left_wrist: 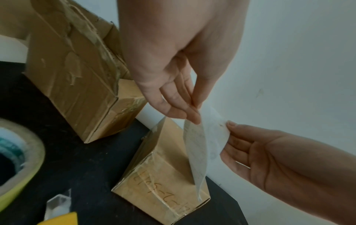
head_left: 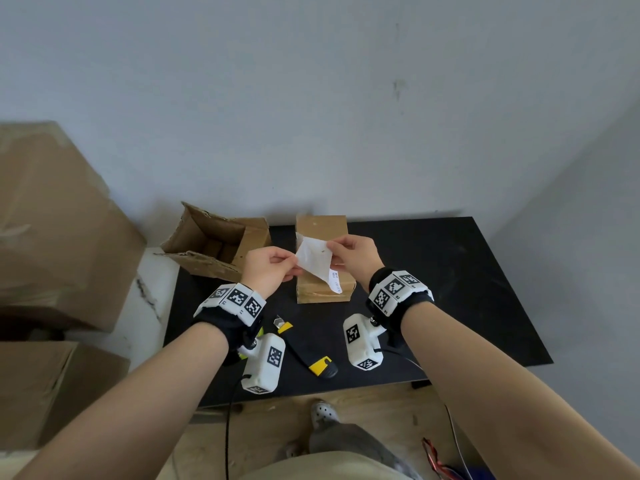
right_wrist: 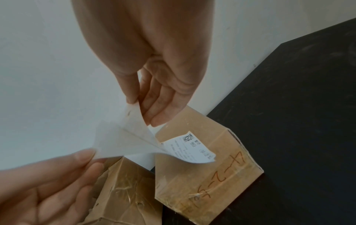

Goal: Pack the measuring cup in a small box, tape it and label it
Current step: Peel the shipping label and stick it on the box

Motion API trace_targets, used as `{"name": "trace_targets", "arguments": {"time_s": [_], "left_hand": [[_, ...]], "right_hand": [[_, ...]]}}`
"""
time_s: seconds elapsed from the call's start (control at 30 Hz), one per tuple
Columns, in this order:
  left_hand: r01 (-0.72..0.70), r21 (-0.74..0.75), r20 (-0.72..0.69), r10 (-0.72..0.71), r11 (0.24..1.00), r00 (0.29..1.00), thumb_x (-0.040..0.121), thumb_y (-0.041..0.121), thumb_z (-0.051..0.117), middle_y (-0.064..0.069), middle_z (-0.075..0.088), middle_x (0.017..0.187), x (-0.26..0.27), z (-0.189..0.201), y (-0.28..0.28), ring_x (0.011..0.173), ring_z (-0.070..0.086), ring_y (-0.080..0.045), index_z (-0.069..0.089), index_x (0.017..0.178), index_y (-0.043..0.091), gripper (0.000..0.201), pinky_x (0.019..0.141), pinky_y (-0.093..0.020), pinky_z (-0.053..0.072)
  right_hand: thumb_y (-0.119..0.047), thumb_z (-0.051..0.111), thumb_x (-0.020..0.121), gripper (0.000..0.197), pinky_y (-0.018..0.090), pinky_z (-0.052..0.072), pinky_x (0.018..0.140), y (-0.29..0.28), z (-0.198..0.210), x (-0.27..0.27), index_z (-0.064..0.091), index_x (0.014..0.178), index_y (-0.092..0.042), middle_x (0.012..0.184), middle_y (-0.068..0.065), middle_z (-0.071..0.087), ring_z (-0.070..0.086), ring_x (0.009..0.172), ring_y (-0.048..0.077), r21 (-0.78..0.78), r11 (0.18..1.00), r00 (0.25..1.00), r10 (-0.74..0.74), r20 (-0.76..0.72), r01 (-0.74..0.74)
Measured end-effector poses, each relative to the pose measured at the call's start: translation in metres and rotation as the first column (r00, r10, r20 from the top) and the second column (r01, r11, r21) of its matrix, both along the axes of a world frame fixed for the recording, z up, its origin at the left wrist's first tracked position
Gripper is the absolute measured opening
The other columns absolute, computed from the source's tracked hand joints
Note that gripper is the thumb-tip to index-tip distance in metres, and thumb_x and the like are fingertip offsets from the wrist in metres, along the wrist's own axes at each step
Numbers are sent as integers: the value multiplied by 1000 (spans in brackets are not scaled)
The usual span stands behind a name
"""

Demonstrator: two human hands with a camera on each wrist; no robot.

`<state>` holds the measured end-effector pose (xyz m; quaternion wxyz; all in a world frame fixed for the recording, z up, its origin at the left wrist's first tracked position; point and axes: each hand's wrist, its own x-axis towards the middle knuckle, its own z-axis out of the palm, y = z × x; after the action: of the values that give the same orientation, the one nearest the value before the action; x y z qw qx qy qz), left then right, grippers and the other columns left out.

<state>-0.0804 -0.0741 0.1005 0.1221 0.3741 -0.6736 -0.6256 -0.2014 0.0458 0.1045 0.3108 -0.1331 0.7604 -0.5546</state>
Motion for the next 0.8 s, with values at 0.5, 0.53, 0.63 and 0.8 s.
{"name": "trace_targets", "arguments": {"time_s": [0.5,0.53,0.63,0.8], "left_hand": [[-222,-58,170,228,973,959,85,0,60,-15,70,82,38,-45,0,70,70,-21,63,80,7,10,76,-34,57],[-213,-78,183,224,974,957,85,0,60,-14,70,79,39,-48,1,69,70,-20,63,76,10,13,78,-37,57],[-188,-119,227,211,975,951,85,2,61,-9,70,73,44,-53,4,67,70,-18,63,77,11,12,80,-40,57],[-176,-173,288,221,969,932,85,3,61,-10,71,74,47,-54,9,68,69,-17,66,81,6,7,81,-35,55]], "right_hand": [[-10,49,95,15,36,58,74,35,-14,-4,59,104,-4,101,16,66,67,91,28,11,932,932,-362,5,362],[-10,48,95,15,35,58,73,38,-14,-4,59,104,-5,101,16,66,67,92,28,13,926,926,-379,5,379],[-11,48,95,15,30,58,67,48,-14,-7,59,104,-5,101,14,64,66,92,27,12,905,906,-424,-14,424],[-12,49,95,15,29,57,61,64,-13,-15,58,104,-5,102,15,64,68,87,26,12,860,860,-508,-50,510]]}}
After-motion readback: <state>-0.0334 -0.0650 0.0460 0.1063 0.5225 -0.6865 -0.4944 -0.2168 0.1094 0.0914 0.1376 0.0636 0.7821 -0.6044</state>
